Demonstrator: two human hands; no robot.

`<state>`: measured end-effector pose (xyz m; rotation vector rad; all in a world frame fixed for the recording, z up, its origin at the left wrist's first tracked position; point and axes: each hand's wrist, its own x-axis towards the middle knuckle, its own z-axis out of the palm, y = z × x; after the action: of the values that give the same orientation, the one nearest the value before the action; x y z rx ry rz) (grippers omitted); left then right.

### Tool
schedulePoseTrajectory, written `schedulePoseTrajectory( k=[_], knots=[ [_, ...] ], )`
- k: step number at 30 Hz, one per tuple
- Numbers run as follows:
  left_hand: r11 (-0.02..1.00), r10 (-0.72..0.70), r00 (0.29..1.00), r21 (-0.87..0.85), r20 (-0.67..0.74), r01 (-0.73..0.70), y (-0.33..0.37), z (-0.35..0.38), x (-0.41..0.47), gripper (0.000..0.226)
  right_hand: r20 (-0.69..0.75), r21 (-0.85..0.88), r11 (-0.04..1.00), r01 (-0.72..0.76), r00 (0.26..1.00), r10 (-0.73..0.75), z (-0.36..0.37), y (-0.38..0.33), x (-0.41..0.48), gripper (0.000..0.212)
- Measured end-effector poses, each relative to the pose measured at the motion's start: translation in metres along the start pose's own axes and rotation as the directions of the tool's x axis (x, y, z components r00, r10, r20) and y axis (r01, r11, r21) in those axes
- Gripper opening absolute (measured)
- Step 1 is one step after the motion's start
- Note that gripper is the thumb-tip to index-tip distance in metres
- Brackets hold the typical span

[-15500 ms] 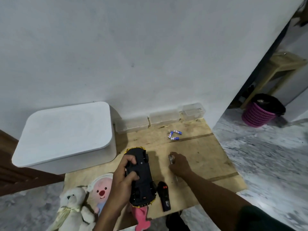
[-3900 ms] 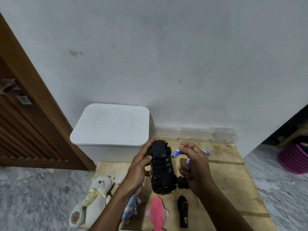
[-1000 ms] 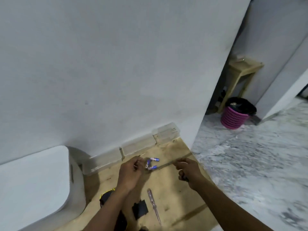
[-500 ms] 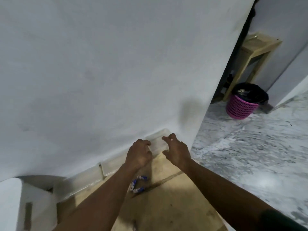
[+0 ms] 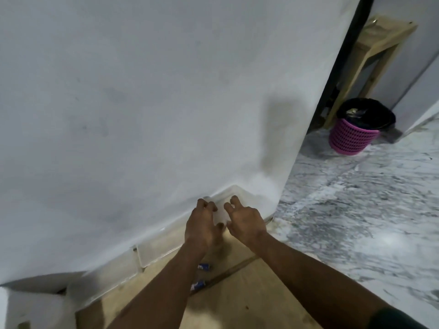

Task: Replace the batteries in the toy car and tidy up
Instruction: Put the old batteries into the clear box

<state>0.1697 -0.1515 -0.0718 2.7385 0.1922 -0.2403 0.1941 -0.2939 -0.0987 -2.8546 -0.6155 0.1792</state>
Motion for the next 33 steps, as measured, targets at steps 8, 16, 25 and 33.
schedulePoseTrajectory(
  k=[8, 16, 25, 33],
  knots=[
    [1.0, 0.004, 1.0, -0.003, 0.019, -0.004, -0.006, 0.004, 0.008, 0.053, -0.046, 0.023, 1.0, 0.002, 0.999, -0.001, 0.007, -0.002, -0.005, 0.05],
    [0.99, 0.021, 1.0, -0.141, -0.016, -0.023, -0.015, 0.01, 0.004, 0.06, -0.25, -0.076, 0.948, 0.308, 0.915, -0.317, -0.016, 0.028, 0.0, 0.017],
    [0.982, -0.012, 1.0, -0.189, -0.024, 0.007, -0.017, 0.011, 0.001, 0.078, -0.462, 0.157, 0.942, 0.297, 0.865, -0.196, -0.028, 0.03, 0.002, 0.008],
    [0.913, 0.005, 0.985, -0.401, -0.175, -0.076, -0.018, 0.007, -0.001, 0.04, -0.339, 0.571, 0.815, 0.098, 0.932, 0.125, -0.04, 0.014, 0.009, 0.015]
  ],
)
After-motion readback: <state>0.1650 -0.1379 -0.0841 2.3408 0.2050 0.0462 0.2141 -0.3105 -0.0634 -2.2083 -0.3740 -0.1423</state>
